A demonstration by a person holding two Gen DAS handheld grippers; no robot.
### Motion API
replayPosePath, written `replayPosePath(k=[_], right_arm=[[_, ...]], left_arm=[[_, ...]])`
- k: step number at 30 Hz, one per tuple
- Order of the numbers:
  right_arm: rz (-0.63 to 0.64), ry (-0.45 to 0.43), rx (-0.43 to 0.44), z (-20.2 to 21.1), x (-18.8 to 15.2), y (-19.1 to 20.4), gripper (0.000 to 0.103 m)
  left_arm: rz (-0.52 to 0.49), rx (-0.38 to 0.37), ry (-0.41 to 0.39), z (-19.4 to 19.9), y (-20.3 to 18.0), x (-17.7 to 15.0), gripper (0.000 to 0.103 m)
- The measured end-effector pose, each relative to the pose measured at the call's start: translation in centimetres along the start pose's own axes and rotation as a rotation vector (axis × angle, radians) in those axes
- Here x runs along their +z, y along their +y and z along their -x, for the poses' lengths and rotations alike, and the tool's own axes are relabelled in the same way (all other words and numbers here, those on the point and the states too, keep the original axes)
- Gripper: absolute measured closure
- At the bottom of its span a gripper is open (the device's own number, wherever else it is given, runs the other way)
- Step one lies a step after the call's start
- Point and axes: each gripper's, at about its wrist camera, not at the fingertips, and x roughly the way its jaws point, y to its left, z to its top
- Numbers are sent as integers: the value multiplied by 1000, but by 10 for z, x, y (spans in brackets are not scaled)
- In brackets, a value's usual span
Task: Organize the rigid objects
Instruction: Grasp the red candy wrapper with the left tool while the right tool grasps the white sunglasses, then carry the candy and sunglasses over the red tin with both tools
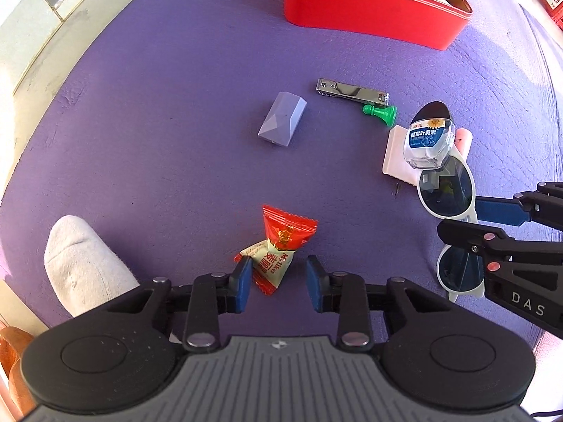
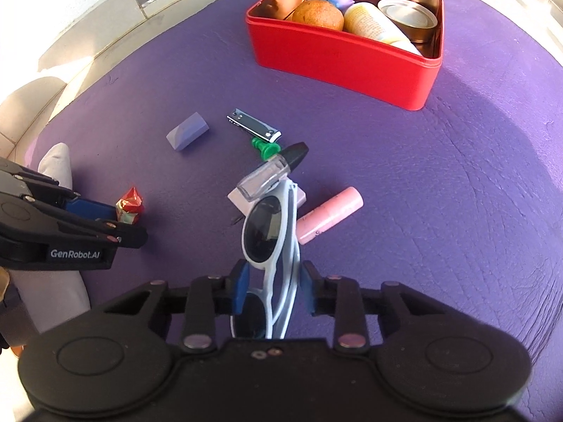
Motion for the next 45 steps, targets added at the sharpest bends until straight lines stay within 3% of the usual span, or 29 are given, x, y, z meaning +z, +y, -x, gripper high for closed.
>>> replayPosePath(k=[2, 7, 27, 38, 45], right_arm=[[16, -6, -8, 0, -1, 2, 75], [7, -18, 5, 3, -4, 1, 77], [-106, -159, 56, 62, -12, -11, 80], [-154, -238, 44, 108, -3, -35, 80], [-138, -293, 10, 138, 22, -50, 79]], left_arm=[[-2, 1, -9, 1, -1, 1, 82], [-20, 9, -26, 3, -3, 2, 87], [2, -23, -97, 38, -16, 10, 87], [46, -91, -199, 88, -31, 30, 87], [52, -122, -265, 123, -44, 51, 87]])
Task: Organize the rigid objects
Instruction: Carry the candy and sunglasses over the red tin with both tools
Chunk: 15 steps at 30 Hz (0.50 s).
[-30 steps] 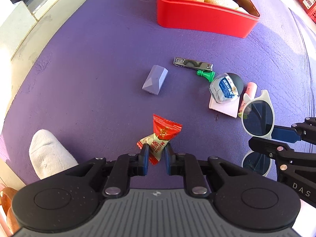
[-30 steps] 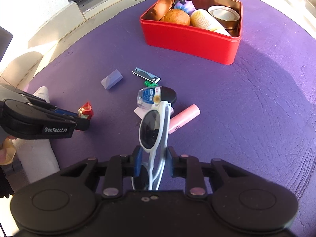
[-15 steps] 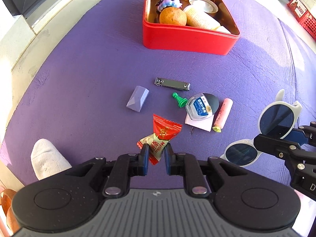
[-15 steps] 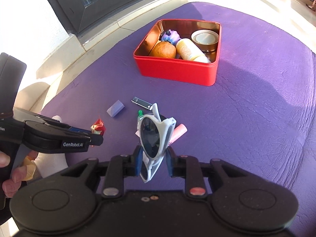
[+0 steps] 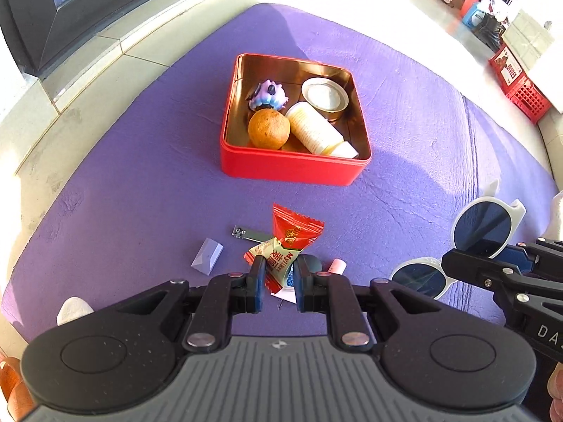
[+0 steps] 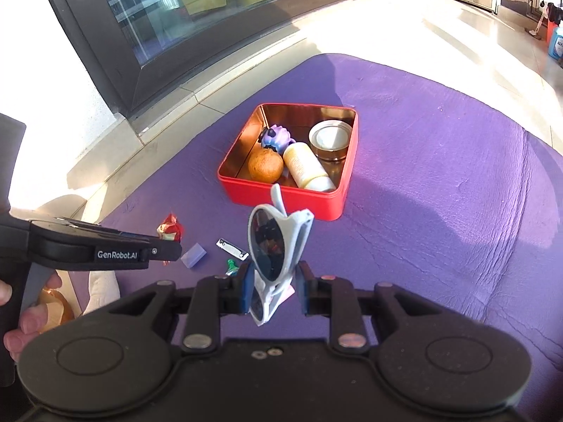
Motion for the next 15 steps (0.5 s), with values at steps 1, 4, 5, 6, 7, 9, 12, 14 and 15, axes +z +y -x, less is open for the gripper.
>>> replayPosePath(k=[1, 4, 5, 6, 7, 9, 12, 14, 15], right_arm=[[9, -8, -5, 3, 5, -1, 79], [33, -25, -16, 7, 20, -2, 79], [37, -31, -19, 7, 25, -2, 79], [38, -34, -20, 6, 29, -3, 79], [39, -36, -24, 4, 34, -4, 79], [37, -37, -26, -2, 43, -7, 79], [29, -30, -31, -12, 56, -13, 79], [33, -27, -35, -20, 65, -16, 79], [39, -25, -39, -24, 70, -18, 79]], left_arm=[[0, -3, -9, 3, -3, 4, 87], [-9, -7, -28, 9, -11, 15, 87], [-11, -4, -34, 10, -12, 19, 87], [-9, -4, -40, 11, -13, 24, 87], [-6, -5, -45, 11, -14, 28, 87], [1, -2, -53, 10, -14, 37, 87], [9, 7, -62, 4, -13, 52, 87], [7, 18, -68, -2, -12, 62, 87], [6, 21, -68, -6, -12, 67, 87]])
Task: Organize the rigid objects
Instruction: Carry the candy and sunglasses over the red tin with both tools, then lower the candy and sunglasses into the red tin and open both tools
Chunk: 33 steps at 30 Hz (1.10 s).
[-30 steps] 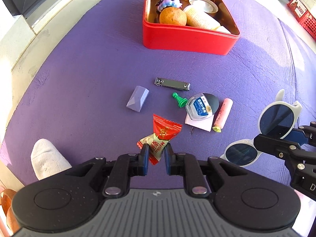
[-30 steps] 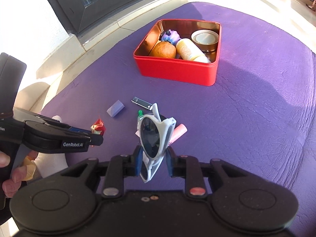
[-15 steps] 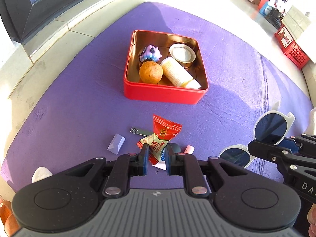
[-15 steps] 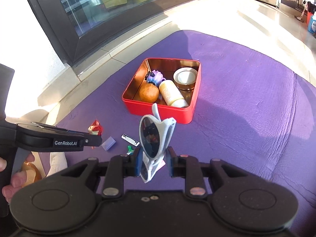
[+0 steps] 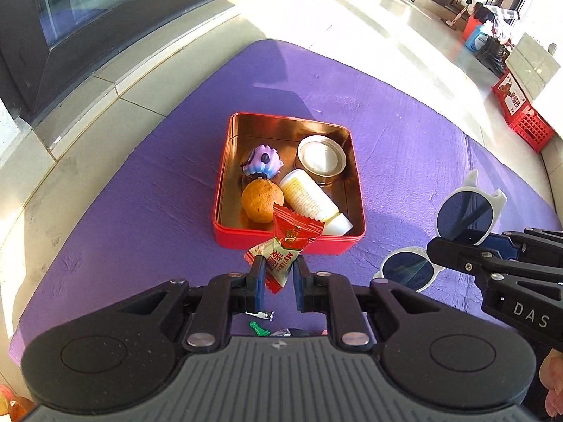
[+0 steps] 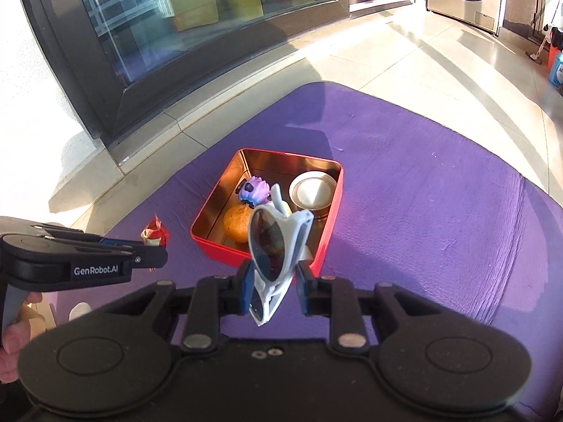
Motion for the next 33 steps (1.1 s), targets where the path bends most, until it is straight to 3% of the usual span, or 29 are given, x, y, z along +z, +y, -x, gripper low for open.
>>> replayPosePath(k=[7, 17, 28, 29, 31, 33], right_arm=[[59, 6, -57, -37, 34, -10, 79], [155, 35, -119, -104, 55, -15, 79], [233, 114, -95, -156, 58, -10, 79], [236, 117, -93, -159, 58, -9, 80], [228, 126, -83, -165, 57, -8, 92], [214, 126, -75, -169, 57, -7, 93]], left_arm=[[-7, 22, 16, -34, 6, 24, 87], [-30, 62, 56, -94, 13, 37, 87], [-11, 53, 70, -124, 18, 39, 87], [-4, 44, 72, -125, 18, 39, 87], [-11, 41, 64, -126, 17, 38, 87], [-12, 33, 58, -127, 16, 37, 87]])
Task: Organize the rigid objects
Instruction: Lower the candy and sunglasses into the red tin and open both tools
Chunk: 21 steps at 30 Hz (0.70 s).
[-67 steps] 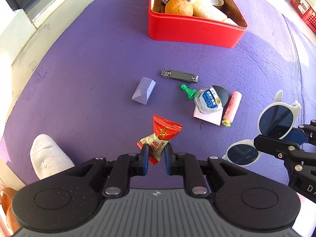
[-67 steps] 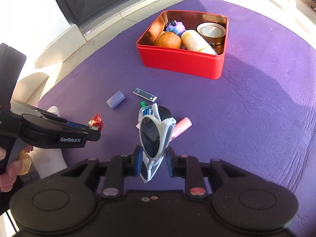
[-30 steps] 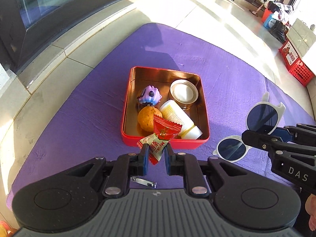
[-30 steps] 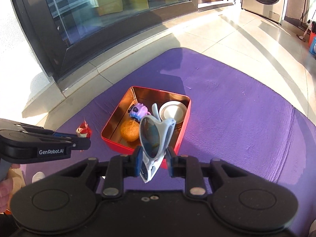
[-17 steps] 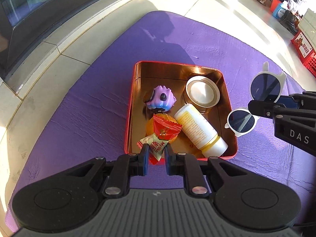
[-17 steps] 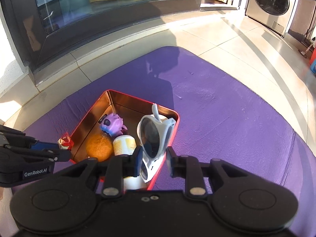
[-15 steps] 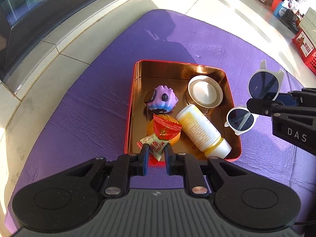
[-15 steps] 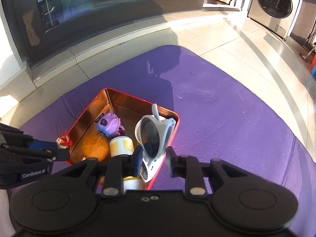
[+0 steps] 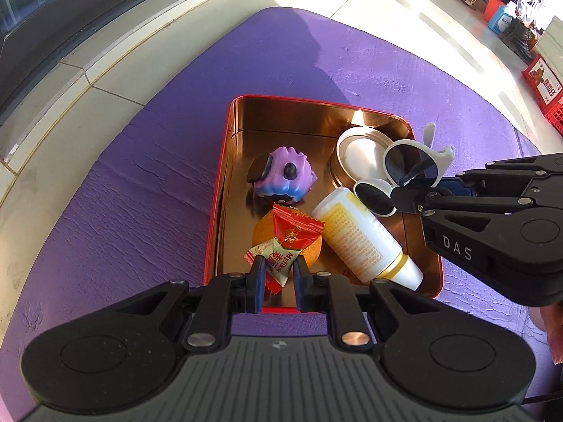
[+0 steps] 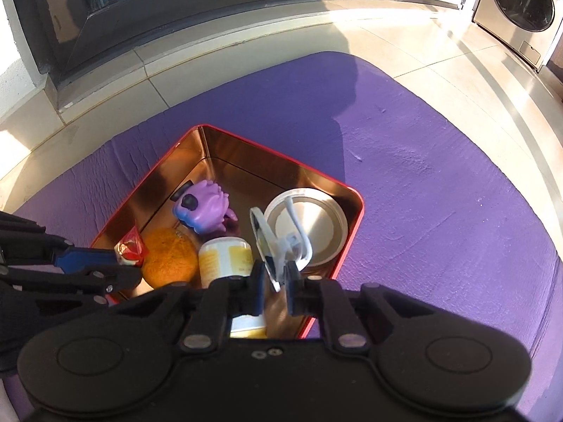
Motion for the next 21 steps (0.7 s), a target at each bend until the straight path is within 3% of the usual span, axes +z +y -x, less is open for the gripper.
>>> replayPosePath(k=[6, 8, 21], right_arm=[[-19, 7, 6, -11, -2, 4, 91], [-40, 4, 17, -12, -3, 1, 85], [-73, 21, 65, -2, -20, 1, 71]], left_arm=[[-3, -8, 11, -8, -2, -3, 87], [-4, -14, 15, -11, -1, -4, 87], [2, -8, 17, -14, 1, -6, 87]])
